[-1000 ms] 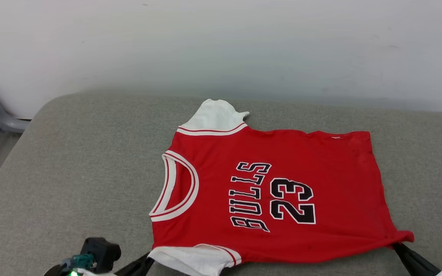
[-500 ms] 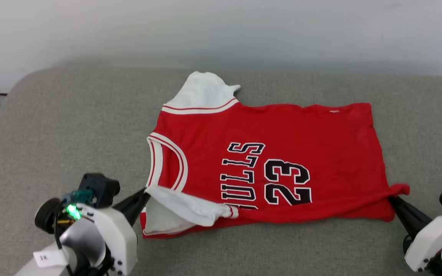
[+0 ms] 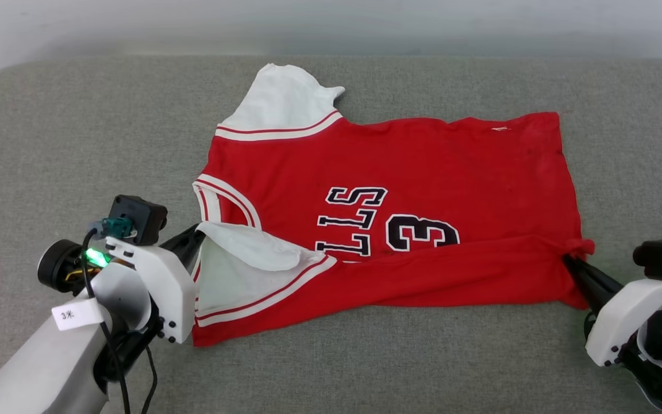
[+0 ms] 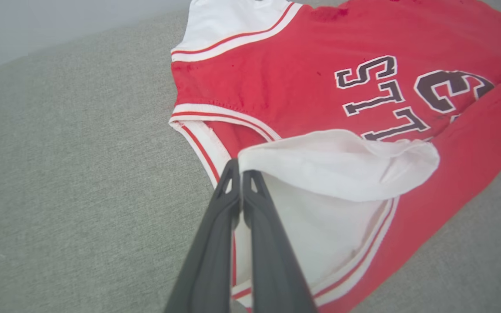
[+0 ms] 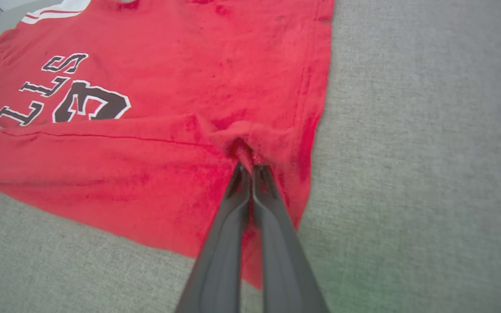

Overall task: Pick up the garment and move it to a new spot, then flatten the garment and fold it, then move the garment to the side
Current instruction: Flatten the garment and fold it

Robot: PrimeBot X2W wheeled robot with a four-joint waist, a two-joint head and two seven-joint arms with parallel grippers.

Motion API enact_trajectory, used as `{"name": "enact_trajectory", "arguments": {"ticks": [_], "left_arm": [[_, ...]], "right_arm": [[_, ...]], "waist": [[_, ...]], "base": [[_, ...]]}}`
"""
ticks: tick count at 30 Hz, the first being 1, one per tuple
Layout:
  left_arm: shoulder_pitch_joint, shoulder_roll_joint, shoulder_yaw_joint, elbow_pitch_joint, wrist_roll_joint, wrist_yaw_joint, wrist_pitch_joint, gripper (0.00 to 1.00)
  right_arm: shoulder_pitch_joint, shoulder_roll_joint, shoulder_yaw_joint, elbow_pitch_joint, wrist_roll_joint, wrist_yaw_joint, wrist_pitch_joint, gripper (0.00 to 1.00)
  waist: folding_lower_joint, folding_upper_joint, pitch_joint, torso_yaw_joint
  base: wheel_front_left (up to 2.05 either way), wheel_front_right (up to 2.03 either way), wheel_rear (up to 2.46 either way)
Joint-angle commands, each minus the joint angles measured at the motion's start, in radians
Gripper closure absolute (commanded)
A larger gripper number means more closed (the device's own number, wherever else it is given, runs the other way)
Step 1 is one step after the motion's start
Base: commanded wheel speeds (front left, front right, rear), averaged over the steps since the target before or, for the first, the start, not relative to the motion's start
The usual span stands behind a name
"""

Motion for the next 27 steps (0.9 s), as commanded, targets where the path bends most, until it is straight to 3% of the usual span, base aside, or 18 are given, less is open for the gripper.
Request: {"name": "enact_trajectory", "arguments": {"ticks": [1,9,10,11,12,19,27], "left_arm": [[-0.017,-0.008,-0.004,0.016,0.008,-0.006,-0.002,1.0],[-0.092,-0.05,-0.039,0.175,0.037,-0.042,-0.028,1.0],[-0.108,-0.065,-0.049,0.221,0.048,-0.046,-0.037,0.09],[-0.114,-0.075,-0.05,0.241,0.047,-0.045,-0.047,0.0],[-0.119,-0.085,-0.052,0.26,0.045,-0.047,-0.053,0.0],[-0.076,-0.141,0.015,0.293,-0.013,0.002,-0.17,0.0],[0.101,-0.155,0.076,0.126,-0.113,0.085,-0.182,0.0]], "right_arm": [[-0.016,0.005,0.007,0.005,-0.01,-0.001,0.005,1.0],[-0.055,0.017,0.026,0.045,-0.033,-0.001,0.033,1.0],[-0.063,0.023,0.02,0.061,-0.04,-0.001,0.036,0.99],[-0.067,0.027,0.013,0.066,-0.043,-0.001,0.031,0.33],[-0.07,0.034,0.009,0.069,-0.041,-0.001,0.029,0.0],[-0.055,0.016,0.011,0.03,-0.085,-0.001,0.045,0.0],[0.041,-0.018,-0.061,-0.127,-0.119,-0.001,0.19,0.0]], "waist": [[-0.0002,-0.0001,0.006,-0.004],[-0.0002,-0.0001,0.024,-0.008],[-0.0002,-0.0001,0.024,-0.009],[-0.0002,-0.0001,0.023,-0.009],[-0.0002,-0.0001,0.02,-0.009],[-0.0002,-0.0001,-0.039,-0.001],[-0.0002,-0.0001,-0.118,0.022]], "base": [[0.0,0.0,0.0],[0.0,0.0,0.0],[0.0,0.0,0.0],[0.0,0.0,0.0],[0.0,0.0,0.0],[0.0,0.0,0.0],[0.0,0.0,0.0]]}}
